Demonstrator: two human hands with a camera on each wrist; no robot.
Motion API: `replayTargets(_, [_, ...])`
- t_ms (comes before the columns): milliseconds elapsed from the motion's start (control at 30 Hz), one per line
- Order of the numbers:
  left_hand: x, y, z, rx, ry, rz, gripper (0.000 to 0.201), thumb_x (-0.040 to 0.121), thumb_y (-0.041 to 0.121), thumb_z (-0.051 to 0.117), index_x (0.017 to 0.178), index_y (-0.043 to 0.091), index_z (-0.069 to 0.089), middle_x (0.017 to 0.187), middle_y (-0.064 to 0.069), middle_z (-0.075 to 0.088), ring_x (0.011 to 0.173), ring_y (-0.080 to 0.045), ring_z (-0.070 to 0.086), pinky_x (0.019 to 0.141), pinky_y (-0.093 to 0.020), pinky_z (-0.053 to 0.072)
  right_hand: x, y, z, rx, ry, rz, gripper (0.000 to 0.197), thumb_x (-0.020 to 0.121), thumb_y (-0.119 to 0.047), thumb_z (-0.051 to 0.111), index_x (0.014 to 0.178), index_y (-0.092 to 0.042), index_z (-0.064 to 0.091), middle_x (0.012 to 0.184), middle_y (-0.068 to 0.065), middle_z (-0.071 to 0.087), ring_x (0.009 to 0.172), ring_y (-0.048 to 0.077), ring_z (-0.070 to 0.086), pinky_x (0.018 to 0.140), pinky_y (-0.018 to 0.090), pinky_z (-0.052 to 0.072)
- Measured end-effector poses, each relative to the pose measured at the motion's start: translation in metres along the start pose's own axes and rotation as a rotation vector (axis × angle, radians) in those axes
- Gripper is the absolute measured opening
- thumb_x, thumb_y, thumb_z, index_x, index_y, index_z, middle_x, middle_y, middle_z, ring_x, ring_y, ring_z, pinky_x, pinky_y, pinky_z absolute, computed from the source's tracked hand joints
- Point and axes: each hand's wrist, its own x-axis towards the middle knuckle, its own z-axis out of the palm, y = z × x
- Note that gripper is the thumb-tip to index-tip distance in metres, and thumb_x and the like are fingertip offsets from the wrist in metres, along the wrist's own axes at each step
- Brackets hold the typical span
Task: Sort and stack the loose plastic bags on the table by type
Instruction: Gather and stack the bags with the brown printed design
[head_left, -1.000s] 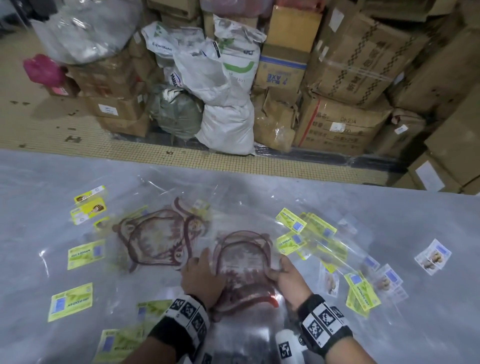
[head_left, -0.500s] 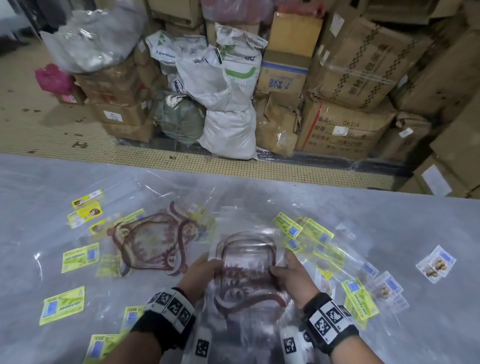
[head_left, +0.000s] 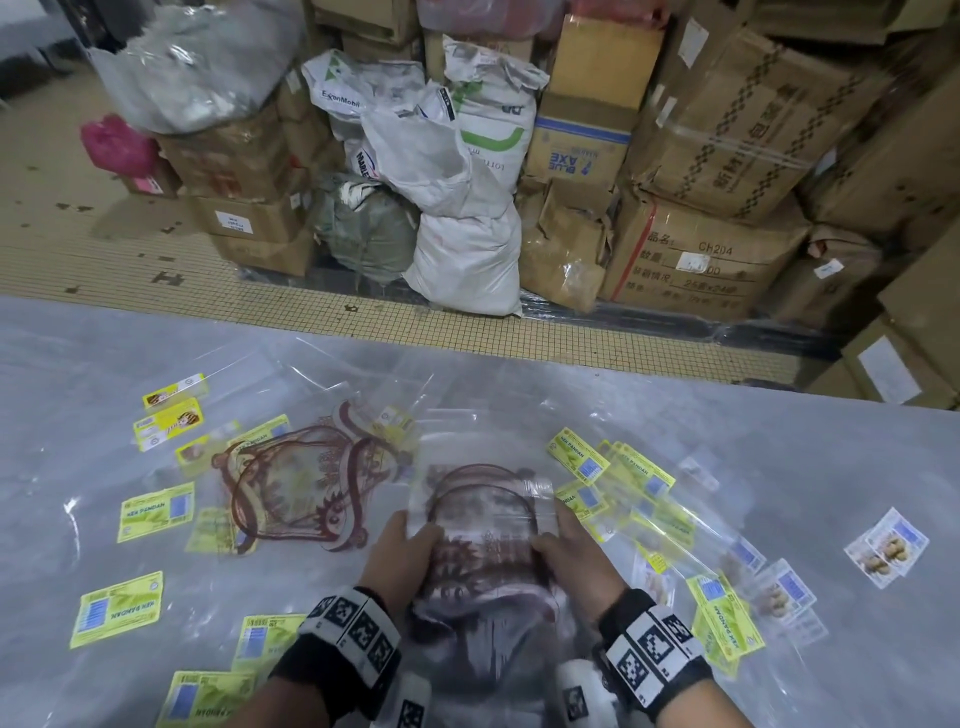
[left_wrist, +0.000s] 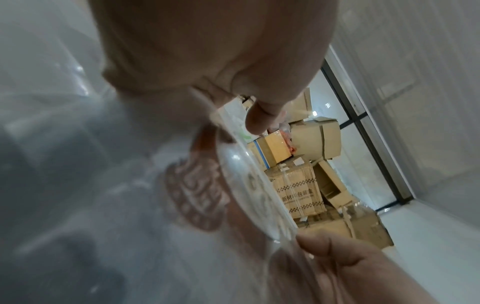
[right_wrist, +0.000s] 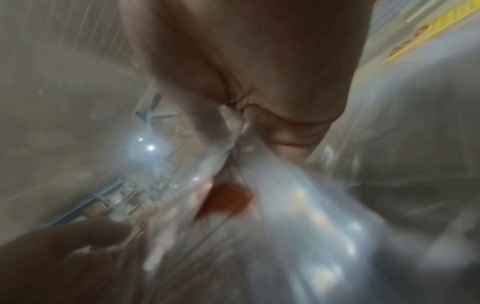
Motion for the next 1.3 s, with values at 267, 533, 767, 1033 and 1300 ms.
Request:
replayTargets(267, [0.0, 0.009, -0.013, -0.258, -0.178, -0.062, 0.051, 0.085, 0.004, 0.062, 0.123, 0.029, 0.041, 0.097, -0.012, 0.066, 0.091, -0.035, 0.066, 0.075, -0.049, 0.056, 0.006, 0.004, -0.007, 0.187, 0.049, -0.019, 0.088, 0.069, 0.0, 0.062, 0.144, -0.039, 0.037, 0.142, 0.002, 0.052, 0.124, 0.028, 0.056, 0.101, 0.052, 0.048])
replayTargets(533, [-0.006, 0.017, -0.017, -0.41, -0.284, -0.064, 0.043, 0.088, 0.0, 0.058, 0.115, 0.033, 0.058, 0.101, -0.019, 0.07, 0.093, -0.039, 0.065, 0.068, -0.053, 0.058, 0.003, -0.002, -0.007, 0.191, 0.014, -0.049, 0.087, 0.072, -0.003, 0.068, 0.135, -0.055, 0.04, 0.138, 0.004, 0.058, 0.118, 0.03, 0.058, 0.102, 0.054, 0.047])
replayTargets(767, [0.001, 0.004, -0.015, -0.224, -0.192, -0.067, 0.035, 0.089, -0.007, 0.05, 0.119, 0.01, 0.056, 0.078, -0.017, 0.066, 0.057, -0.024, 0.063, 0.053, -0.034, 0.051, -0.001, -0.008, -0.007, 0.06, -0.054, -0.014, 0.067, 0.088, 0.008, 0.053, 0.143, -0.025, 0.036, 0.111, -0.003, 0.063, 0.087, 0.011, 0.064, 0.061, 0.014, 0.05])
replayTargets(1033, [-0.004, 0.003, -0.019, -0.173, -0.13, 0.012, 0.038, 0.092, -0.009, 0.049, 0.124, 0.012, 0.05, 0.081, -0.011, 0.062, 0.053, -0.017, 0.062, 0.045, -0.024, 0.049, 0.006, 0.001, -0.004, 0.184, -0.041, 0.119, 0.073, 0.08, -0.014, 0.064, 0.147, -0.019, 0.036, 0.108, -0.002, 0.052, 0.099, 0.014, 0.057, 0.08, 0.023, 0.049])
replayTargets(1300, [-0.009, 0.005, -0.012, -0.37, 0.009, 0.063, 0.056, 0.095, -0.006, 0.05, 0.144, 0.017, 0.036, 0.091, -0.003, 0.063, 0.047, -0.01, 0.066, 0.042, -0.021, 0.051, 0.0, -0.003, -0.009, 0.242, -0.03, 0.088, 0.068, 0.073, -0.048, 0.076, 0.132, -0.021, 0.056, 0.143, -0.003, 0.051, 0.13, 0.016, 0.049, 0.115, 0.039, 0.032])
